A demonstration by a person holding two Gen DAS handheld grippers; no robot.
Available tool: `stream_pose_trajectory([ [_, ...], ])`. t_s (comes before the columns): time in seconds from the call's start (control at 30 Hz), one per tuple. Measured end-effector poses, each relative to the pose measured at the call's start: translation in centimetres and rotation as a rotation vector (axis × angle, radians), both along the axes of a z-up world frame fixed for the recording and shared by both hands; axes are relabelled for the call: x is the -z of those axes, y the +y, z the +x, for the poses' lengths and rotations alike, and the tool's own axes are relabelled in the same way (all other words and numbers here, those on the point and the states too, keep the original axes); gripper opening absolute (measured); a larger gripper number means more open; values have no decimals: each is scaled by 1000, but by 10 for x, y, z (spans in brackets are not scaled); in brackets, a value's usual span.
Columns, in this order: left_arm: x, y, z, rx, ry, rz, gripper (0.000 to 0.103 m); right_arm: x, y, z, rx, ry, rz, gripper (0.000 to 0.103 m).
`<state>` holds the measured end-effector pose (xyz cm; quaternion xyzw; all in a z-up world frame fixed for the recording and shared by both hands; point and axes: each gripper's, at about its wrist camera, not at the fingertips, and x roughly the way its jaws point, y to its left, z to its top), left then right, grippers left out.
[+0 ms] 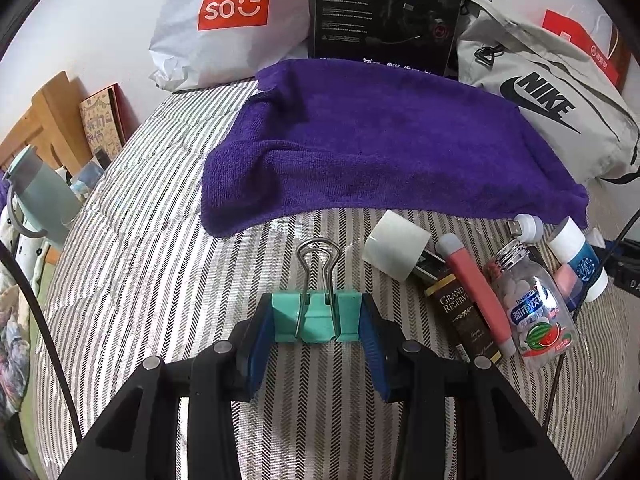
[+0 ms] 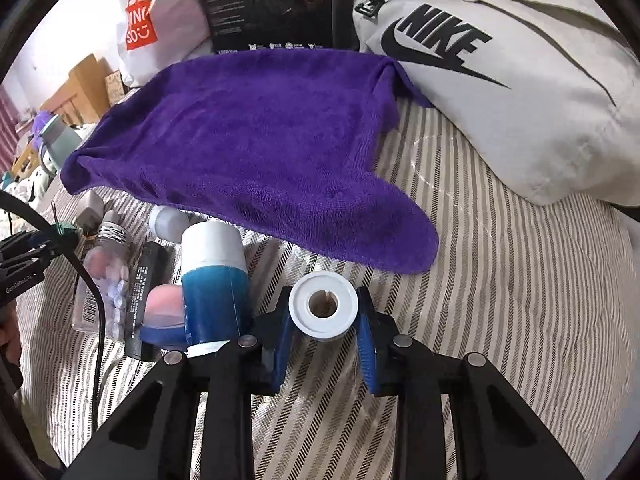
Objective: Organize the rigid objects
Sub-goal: 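Close the right tool on the white tape roll while the left tool holds the clip, then carry the clip and tape roll onto the purple towel and open both tools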
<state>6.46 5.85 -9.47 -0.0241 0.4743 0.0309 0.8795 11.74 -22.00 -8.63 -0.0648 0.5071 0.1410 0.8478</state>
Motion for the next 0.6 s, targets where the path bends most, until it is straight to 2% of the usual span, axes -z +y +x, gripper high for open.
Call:
stream_pose_trajectory([
  [0.27, -6, 16, -8, 25, 4, -63, 39, -12, -8, -17, 42, 6, 18, 29],
  [0.6, -23, 29, -10, 35, -30, -98, 39, -26, -10, -23, 65, 4, 46, 29],
])
